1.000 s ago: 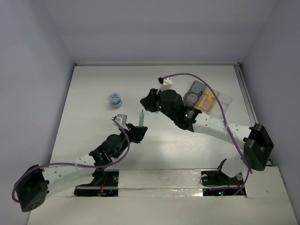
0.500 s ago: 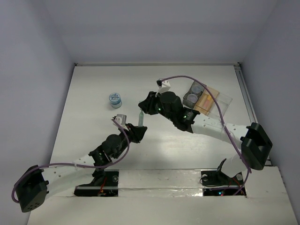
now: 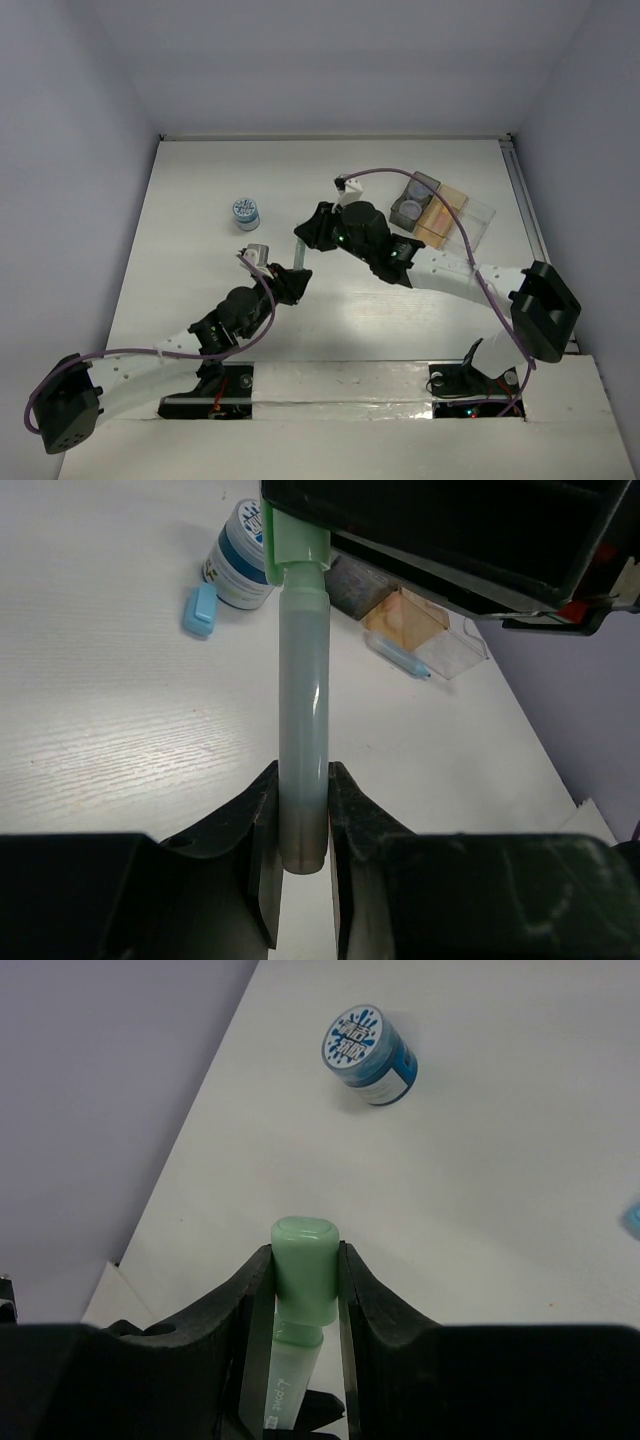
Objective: Sort the stationery into containers
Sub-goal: Close the pen cap on the pen.
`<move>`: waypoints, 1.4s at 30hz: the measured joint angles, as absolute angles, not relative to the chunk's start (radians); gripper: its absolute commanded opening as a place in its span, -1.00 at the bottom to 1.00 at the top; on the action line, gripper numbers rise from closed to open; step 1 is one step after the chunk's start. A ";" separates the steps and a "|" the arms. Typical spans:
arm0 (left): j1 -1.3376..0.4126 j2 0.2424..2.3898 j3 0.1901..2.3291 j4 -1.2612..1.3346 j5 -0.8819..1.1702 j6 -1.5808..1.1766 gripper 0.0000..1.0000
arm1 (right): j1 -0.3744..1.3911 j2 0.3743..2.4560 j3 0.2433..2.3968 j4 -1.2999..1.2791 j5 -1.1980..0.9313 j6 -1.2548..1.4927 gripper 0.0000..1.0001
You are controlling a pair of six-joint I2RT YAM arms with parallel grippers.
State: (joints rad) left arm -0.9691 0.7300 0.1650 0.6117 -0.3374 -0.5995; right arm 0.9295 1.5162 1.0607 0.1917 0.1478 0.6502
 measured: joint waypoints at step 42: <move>-0.995 0.614 0.312 0.319 -0.304 -0.467 -1.00 | 0.926 1.419 0.750 0.719 -0.038 0.854 -1.00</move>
State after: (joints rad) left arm -0.9951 0.6144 0.3119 0.3191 -0.3038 -0.4675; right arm 0.9257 1.4189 0.7502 0.7189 -0.0376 0.8536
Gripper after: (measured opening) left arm 0.152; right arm 0.328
